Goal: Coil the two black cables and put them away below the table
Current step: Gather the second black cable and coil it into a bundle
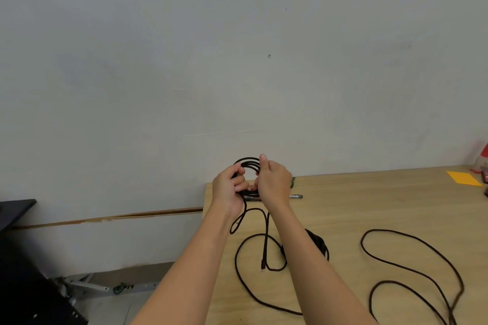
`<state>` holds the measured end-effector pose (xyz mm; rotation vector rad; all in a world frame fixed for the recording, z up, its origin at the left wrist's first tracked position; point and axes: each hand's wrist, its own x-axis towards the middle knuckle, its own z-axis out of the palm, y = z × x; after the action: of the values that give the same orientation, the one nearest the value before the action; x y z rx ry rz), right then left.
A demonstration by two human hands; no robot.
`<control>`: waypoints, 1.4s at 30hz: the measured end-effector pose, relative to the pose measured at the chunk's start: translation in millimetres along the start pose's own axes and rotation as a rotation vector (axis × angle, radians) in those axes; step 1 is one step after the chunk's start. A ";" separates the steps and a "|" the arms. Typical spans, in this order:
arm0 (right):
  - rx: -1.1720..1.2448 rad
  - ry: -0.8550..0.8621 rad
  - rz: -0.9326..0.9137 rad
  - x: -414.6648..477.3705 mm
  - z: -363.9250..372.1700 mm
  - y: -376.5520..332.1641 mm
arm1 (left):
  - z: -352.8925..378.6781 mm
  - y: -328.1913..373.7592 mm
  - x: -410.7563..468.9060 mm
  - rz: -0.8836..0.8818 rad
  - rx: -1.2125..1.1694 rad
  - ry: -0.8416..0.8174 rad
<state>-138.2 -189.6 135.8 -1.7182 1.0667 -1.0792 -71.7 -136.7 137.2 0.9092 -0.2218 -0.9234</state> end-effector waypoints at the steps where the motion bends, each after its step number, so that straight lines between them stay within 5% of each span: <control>1: -0.021 0.022 -0.028 0.1 2.9 1.5 | 0.8 -0.6 -1.0 0.014 0.033 0.021; 9: -0.105 0.046 -0.072 2.3 -9.9 15.9 | -0.1 11.0 -3.4 0.002 -0.087 0.045; 15: -0.332 -0.345 -0.085 -22.9 -1.9 41.3 | 2.8 19.4 4.9 0.190 -0.128 0.155; 17: -0.499 -0.532 -0.126 -29.3 -4.7 38.3 | -0.4 20.8 9.7 0.300 0.137 0.232; 19: -0.664 -0.672 -0.205 -28.8 -10.5 23.1 | -9.3 15.7 11.3 0.423 0.656 0.258; 21: -0.760 -0.732 -0.281 -25.2 -16.7 -3.4 | -18.1 3.6 9.3 0.478 1.141 0.112; 23: -0.776 -0.734 -0.347 -16.7 -22.9 -26.2 | -25.5 -5.9 6.6 0.391 1.297 -0.099; 27: -0.550 -0.704 -0.298 2.6 -38.3 -36.2 | -25.7 -3.6 -0.7 0.085 0.915 -0.285; 30: -0.373 -0.467 -0.273 8.0 -39.5 -23.6 | -21.1 1.1 -1.0 -0.114 0.426 -0.290; 34: -0.233 -0.314 -0.197 6.5 -29.1 -6.6 | -13.9 8.9 -2.6 -0.133 0.244 -0.228; 38: 0.197 -0.470 0.223 -2.6 -20.3 -7.0 | -9.8 4.4 -3.9 -0.043 0.234 -0.158; 42: 0.486 -0.364 0.527 -9.1 -13.8 -8.6 | -5.5 0.2 -2.7 0.132 0.313 0.026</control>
<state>-151.6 -181.3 145.6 -1.0993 0.8625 -0.5918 -70.4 -131.4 134.5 1.1797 -0.4077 -0.7658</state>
